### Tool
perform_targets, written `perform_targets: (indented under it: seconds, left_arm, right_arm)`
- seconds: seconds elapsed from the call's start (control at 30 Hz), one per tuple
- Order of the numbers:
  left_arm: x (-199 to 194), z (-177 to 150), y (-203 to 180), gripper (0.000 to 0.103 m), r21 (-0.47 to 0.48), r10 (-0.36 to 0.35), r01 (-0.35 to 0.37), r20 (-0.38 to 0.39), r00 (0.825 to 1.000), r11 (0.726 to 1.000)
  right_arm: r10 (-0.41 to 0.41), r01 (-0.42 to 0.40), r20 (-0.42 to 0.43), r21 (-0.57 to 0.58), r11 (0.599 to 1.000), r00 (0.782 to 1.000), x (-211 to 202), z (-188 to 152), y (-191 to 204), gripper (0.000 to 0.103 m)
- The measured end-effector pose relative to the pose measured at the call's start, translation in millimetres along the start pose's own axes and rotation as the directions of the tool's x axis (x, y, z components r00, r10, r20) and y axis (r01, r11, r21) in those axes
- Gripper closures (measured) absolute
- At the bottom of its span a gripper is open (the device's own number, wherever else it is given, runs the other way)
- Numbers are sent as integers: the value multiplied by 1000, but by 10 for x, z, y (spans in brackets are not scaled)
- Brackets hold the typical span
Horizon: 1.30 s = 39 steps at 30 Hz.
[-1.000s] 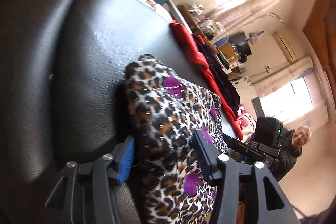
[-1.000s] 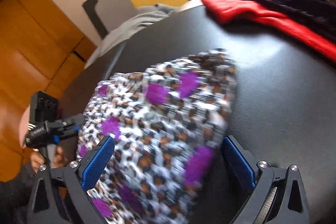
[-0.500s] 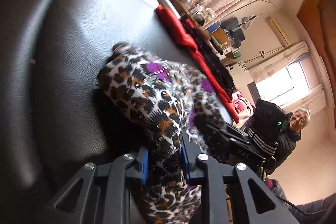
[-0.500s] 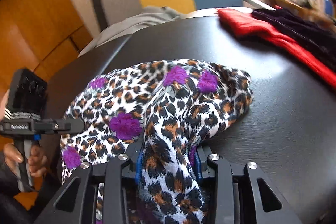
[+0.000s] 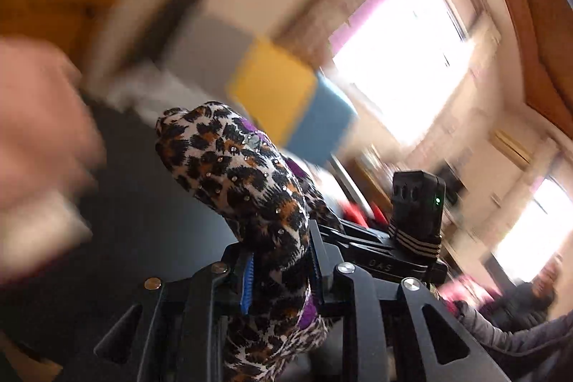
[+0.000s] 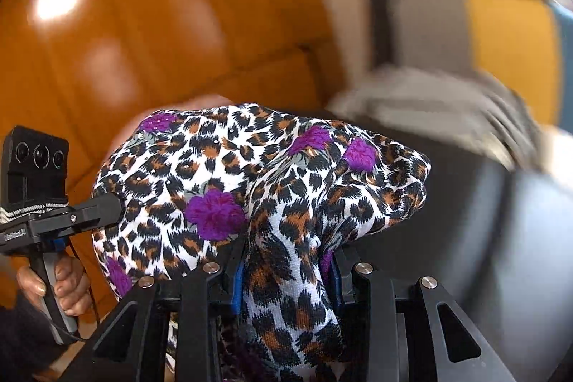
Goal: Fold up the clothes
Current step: 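Lift the blouse bundle with both grippers and carry it to the clothes stack, then lower the blouse onto the folded clothes stack and open both grippers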
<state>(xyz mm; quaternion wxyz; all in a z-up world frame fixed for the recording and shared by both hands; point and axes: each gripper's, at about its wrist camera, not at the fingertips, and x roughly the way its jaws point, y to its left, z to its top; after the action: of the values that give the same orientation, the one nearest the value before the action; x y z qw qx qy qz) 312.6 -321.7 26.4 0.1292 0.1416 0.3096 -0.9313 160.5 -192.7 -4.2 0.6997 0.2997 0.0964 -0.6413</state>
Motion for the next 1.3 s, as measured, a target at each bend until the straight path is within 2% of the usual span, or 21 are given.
perform_targets:
  seconds: [0.1, 0.2, 0.3, 0.33, 0.37, 0.43, 0.5, 0.57, 0.6, 0.63, 0.7, 0.77, 0.83, 0.93, 0.97, 1.0, 1.03, 1.1, 1.13, 1.2, 1.3]
  left_arm:
    - [-594, 538, 257, 80, -18, 134, -133, 142, 981, 991]
    - [-983, 976, 557, 80, -75, 289, -279, 200, 936, 957]
    - [-1132, 1235, 1014, 79, -136, 502, -485, 174, 847, 864]
    - [-1092, 1269, 1245, 79, -163, 554, -535, 117, 824, 829]
    - [-1022, 1263, 1479, 79, -191, 578, -560, 46, 815, 806]
    - [-876, 1164, 1950, 73, -253, 579, -576, -69, 812, 777]
    - [-882, 1075, 2110, 72, -298, 530, -516, -37, 847, 803]
    - [-944, 1089, 2011, 70, -304, 527, -500, 8, 850, 811]
    - [-957, 1113, 1919, 69, -305, 549, -515, 35, 835, 801]
    - [-989, 1140, 1820, 69, -296, 585, -545, 62, 808, 785]
    - [-1101, 1190, 1589, 71, -250, 670, -630, 129, 731, 735]
    - [-1211, 1200, 1388, 70, -215, 692, -658, 205, 692, 721]
    - [-1237, 1257, 1250, 67, -155, 671, -655, 243, 700, 739]
    - [-1031, 1415, 1317, 64, -83, 599, -595, 189, 778, 799]
    - [-918, 1455, 1399, 64, -93, 592, -585, 142, 793, 806]
    - [-798, 1475, 1547, 64, -109, 597, -589, 84, 798, 801]
    - [-711, 1463, 1736, 64, -127, 614, -606, 30, 789, 785]
    - [-590, 1426, 2072, 78, -161, 632, -632, -53, 773, 758]
    - [-624, 1384, 2162, 79, -180, 629, -626, -47, 776, 759]
    - [-691, 1315, 2296, 83, -213, 625, -617, -33, 780, 758]
    - [-784, 1285, 2236, 83, -232, 638, -622, -10, 770, 748]
  right_arm:
    - [108, -104, 42, -93, 990, 993, 516, 761, 531, 68]
    - [178, -166, 62, -159, 973, 982, 1041, 1382, 1018, 66]
    - [196, -192, 8, -159, 968, 981, 1695, 1720, 1340, 58]
    - [183, -186, -34, -158, 970, 982, 1960, 1752, 1410, 56]
    - [138, -151, -92, -164, 975, 986, 2221, 1701, 1455, 56]
    - [17, -62, -212, -207, 976, 977, 2755, 1510, 1506, 52]
    - [-5, -44, -194, -246, 968, 981, 2908, 1394, 1473, 48]
    - [-2, -39, -157, -260, 965, 988, 2811, 1433, 1439, 42]
    - [0, -37, -139, -267, 963, 990, 2757, 1456, 1421, 39]
    - [2, -35, -120, -274, 961, 993, 2704, 1479, 1404, 37]
    - [-25, 9, -43, -348, 937, 999, 2474, 1587, 1468, 37]
    - [-43, 57, 42, -401, 914, 998, 2255, 1655, 1520, 34]
    - [9, 33, 97, -425, 905, 995, 2023, 1671, 1564, 34]
    - [129, -101, 37, -432, 896, 991, 2030, 1569, 1709, 33]
    - [144, -129, -1, -438, 889, 990, 2105, 1504, 1768, 33]
    - [157, -158, -38, -443, 882, 987, 2180, 1439, 1827, 33]
    - [136, -153, -69, -446, 882, 988, 2306, 1348, 1901, 33]
    - [68, -140, -187, -405, 903, 980, 2709, 1192, 1856, 32]
    - [65, -144, -217, -370, 918, 974, 2873, 1118, 1798, 31]
    - [99, -155, -183, -325, 933, 978, 2962, 1060, 1736, 30]
    - [108, -160, -171, -329, 931, 979, 2927, 1078, 1831, 29]
